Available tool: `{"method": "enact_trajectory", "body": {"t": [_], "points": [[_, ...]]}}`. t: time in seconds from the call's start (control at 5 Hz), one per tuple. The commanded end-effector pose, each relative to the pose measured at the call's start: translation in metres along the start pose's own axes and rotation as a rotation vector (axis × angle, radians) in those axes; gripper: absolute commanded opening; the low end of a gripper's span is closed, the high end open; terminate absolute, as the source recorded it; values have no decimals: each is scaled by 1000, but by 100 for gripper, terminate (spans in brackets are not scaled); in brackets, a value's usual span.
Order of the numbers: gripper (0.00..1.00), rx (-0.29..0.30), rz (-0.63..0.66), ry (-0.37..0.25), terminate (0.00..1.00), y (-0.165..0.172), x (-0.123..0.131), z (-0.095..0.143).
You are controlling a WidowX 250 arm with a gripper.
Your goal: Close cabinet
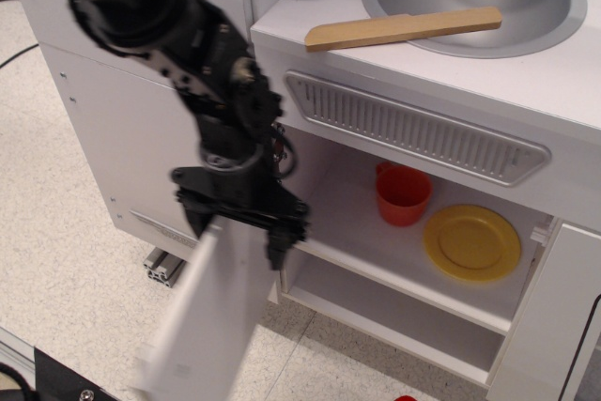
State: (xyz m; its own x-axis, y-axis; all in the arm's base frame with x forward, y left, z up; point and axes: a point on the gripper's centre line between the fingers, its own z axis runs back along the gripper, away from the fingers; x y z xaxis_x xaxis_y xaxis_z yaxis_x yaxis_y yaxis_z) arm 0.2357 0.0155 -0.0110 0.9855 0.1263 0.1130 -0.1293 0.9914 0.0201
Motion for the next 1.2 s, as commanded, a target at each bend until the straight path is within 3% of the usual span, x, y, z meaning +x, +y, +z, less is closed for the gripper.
{"method": "enact_trajectory", "body": {"t": [0.0,0.2,0.4,0.6,1.0], "points": [[100,-42,13,-34,0,-65,17,24],[100,-50,13,-25,0,-86,18,28],[100,-116,23,-83,0,-83,15,67],[100,-110,10,-66,0,-61,-1,85],[100,-53,-123,-69,0,-2,-41,61]]}}
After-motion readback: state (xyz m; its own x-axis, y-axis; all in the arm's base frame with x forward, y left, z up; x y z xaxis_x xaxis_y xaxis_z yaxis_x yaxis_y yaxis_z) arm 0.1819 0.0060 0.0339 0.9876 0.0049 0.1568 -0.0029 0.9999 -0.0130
